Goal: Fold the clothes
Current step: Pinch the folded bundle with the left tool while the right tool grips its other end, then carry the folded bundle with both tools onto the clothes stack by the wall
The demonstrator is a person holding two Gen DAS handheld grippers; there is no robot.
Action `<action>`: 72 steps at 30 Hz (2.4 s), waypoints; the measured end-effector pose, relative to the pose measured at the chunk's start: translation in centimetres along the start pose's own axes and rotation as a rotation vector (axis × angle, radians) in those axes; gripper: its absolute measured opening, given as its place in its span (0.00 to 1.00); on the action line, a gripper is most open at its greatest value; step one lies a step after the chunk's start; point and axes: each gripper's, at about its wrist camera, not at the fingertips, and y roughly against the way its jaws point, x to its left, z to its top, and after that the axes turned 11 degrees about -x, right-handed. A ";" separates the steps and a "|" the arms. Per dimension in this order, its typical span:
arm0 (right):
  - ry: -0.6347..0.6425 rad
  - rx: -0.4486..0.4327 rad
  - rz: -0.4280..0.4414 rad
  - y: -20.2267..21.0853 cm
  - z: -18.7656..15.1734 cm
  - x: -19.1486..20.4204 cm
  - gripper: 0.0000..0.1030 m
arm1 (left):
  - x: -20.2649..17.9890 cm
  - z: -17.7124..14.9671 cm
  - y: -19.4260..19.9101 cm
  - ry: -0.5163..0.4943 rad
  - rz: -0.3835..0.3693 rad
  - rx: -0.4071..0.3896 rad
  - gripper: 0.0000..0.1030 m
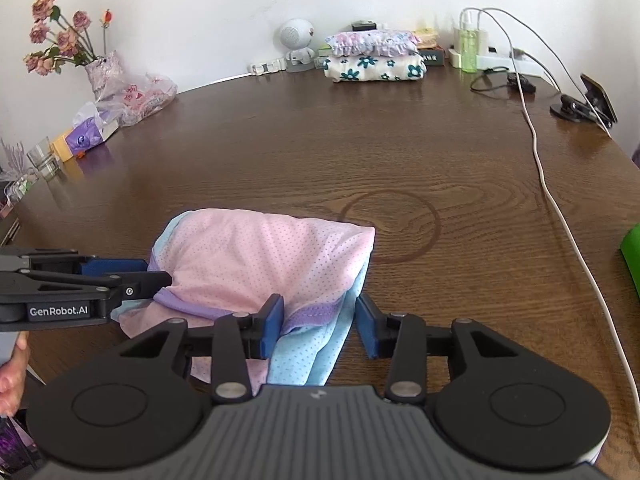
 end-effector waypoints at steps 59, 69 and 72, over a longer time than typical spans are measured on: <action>-0.157 0.021 -0.053 -21.8 17.2 -10.1 0.49 | 9.9 17.1 -22.2 0.164 -0.057 -0.024 0.44; -0.054 -0.009 -0.015 -22.6 16.0 -6.8 0.10 | 8.2 16.6 -23.6 0.160 -0.076 0.012 0.05; -0.055 -0.048 -0.019 -21.7 16.9 -7.0 0.09 | 7.5 17.5 -22.3 0.145 -0.089 -0.042 0.05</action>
